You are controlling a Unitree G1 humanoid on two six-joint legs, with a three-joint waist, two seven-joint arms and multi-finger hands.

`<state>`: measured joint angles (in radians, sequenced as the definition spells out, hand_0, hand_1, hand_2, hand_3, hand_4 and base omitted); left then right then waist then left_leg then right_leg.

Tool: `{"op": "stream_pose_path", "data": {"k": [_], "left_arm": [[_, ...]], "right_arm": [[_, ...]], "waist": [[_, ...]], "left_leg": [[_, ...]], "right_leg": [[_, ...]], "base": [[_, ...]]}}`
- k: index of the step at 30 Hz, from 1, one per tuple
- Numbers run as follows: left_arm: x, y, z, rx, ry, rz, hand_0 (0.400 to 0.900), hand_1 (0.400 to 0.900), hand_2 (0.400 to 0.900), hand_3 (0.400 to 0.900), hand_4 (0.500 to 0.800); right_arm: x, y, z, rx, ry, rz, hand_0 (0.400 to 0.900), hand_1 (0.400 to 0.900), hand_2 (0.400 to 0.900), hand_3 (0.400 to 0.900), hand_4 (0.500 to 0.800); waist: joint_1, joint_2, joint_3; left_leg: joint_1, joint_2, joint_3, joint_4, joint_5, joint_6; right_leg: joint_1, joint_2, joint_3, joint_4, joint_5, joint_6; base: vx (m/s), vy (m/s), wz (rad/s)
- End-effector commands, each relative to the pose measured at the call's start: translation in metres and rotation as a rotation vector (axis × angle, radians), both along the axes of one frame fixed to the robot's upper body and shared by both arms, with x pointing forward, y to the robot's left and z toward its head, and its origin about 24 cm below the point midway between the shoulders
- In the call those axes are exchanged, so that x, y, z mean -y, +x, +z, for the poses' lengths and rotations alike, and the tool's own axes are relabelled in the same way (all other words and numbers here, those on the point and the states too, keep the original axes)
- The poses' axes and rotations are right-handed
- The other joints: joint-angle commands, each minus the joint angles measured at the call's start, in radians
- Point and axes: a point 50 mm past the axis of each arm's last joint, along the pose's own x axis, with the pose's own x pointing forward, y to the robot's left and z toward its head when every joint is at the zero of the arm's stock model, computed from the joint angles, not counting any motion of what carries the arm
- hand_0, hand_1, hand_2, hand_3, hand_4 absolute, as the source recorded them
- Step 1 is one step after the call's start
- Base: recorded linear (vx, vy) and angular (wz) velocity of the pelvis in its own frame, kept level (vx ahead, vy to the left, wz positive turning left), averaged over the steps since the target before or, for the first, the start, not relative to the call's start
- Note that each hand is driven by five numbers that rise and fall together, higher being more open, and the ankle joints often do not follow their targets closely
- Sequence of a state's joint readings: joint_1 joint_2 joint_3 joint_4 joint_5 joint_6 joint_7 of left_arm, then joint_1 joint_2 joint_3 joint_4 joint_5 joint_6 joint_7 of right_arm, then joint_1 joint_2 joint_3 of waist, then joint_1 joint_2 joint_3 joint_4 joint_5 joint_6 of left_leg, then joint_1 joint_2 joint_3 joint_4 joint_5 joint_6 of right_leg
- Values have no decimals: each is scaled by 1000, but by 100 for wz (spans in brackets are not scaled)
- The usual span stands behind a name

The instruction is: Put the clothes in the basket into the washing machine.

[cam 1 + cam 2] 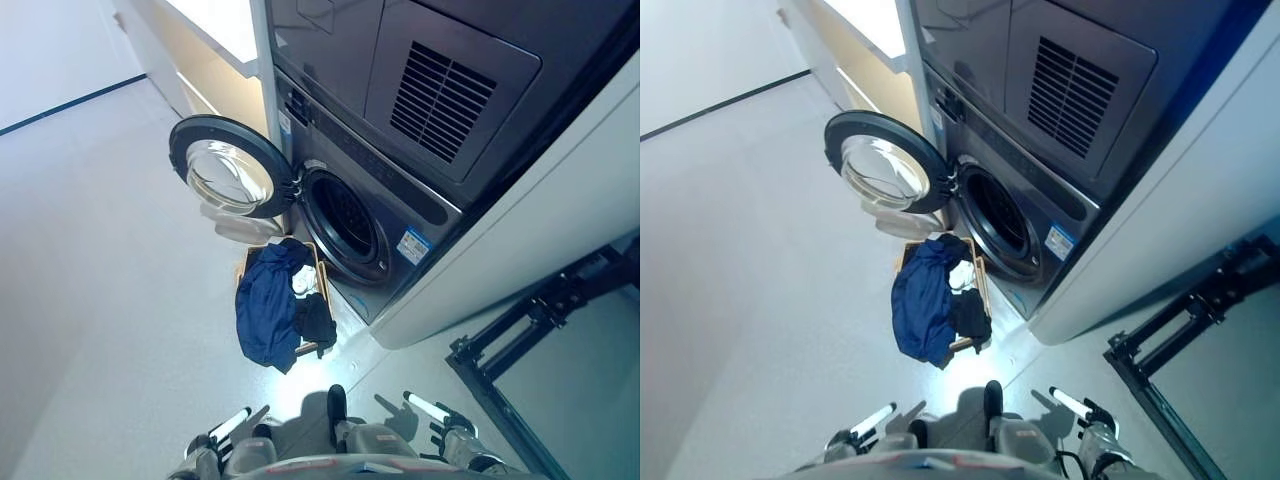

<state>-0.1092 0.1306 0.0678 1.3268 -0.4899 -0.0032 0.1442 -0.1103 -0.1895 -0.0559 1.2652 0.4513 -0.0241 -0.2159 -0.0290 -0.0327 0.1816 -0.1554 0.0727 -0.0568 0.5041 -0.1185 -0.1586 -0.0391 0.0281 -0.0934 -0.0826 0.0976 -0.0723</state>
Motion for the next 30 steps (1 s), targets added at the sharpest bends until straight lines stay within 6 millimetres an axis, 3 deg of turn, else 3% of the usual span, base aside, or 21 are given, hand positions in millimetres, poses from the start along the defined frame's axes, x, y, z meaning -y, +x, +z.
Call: {"op": "stream_pose_path", "data": {"k": [1,4,5,7,9,14,18,21,22,26,30], "left_arm": [[-7,10,5,39,36,2,900,900,900,900,800],[-4,4,2,22,29,0,900,900,900,900,800],[-4,2,2,17,30,1,900,900,900,900,800],[-3,-1,1,9,32,2,900,900,900,900,800],[-4,-7,0,-4,36,0,900,900,900,900,800],[-12,-14,-1,-41,52,-24,900,900,900,900,800],[-24,-4,4,-8,77,-31,900,900,900,900,800],[-35,11,12,42,108,-24,900,900,900,900,800],[-37,14,13,51,112,-23,900,900,900,900,800],[-41,27,18,93,127,-11,900,900,900,900,800],[-43,44,26,140,141,10,900,900,900,900,800]], "right_arm": [[16,17,10,50,-68,2,900,900,900,900,800],[15,17,10,31,-78,40,900,900,900,900,800],[15,17,10,26,-84,60,900,900,900,900,800],[14,18,10,18,-92,99,900,900,900,900,800],[12,18,10,11,-98,140,900,900,900,900,800],[0,26,9,30,-80,209,900,900,900,900,800],[-16,35,9,54,-46,294,900,900,900,900,800],[-30,56,17,128,-40,364,900,900,900,900,800],[-35,61,19,146,-38,392,900,900,900,900,800],[-47,88,34,236,-63,516,900,900,900,900,800],[-61,115,52,335,-91,604,900,900,900,900,800]], "waist": [[0,7,60],[2,10,53],[6,12,51],[13,19,49],[19,24,44],[25,6,10],[36,-23,11],[37,-41,58],[38,-42,65],[48,-41,82],[49,-51,113]], "left_leg": [[16,-75,87,19,51,124],[-23,-121,98,-132,9,142],[-17,-130,89,-218,32,143],[-4,-136,58,-377,118,129],[-1,-126,50,-439,162,124],[79,-124,68,-492,127,151],[101,-123,95,-480,84,181],[101,-116,108,-464,71,204],[98,-117,103,-457,69,208],[97,-122,82,-460,69,210],[71,-134,65,-445,64,202]], "right_leg": [[-14,-31,28,133,-148,100],[20,-31,20,99,-150,113],[31,-28,19,87,-146,117],[53,-18,15,76,-149,122],[73,-12,14,69,-160,122],[102,-21,31,78,-190,134],[56,-38,42,210,-202,164],[-77,-45,56,427,-152,213],[-98,-45,65,462,-155,214],[-133,-35,71,332,-154,179],[-144,-41,109,163,-82,184]], "base": [[133,-142,9],[168,-62,5],[204,-2,-4],[182,22,-5],[195,81,-11],[195,186,-20],[101,251,-21],[-28,216,-16],[21,172,-2],[46,88,9],[2,-31,24]]}}
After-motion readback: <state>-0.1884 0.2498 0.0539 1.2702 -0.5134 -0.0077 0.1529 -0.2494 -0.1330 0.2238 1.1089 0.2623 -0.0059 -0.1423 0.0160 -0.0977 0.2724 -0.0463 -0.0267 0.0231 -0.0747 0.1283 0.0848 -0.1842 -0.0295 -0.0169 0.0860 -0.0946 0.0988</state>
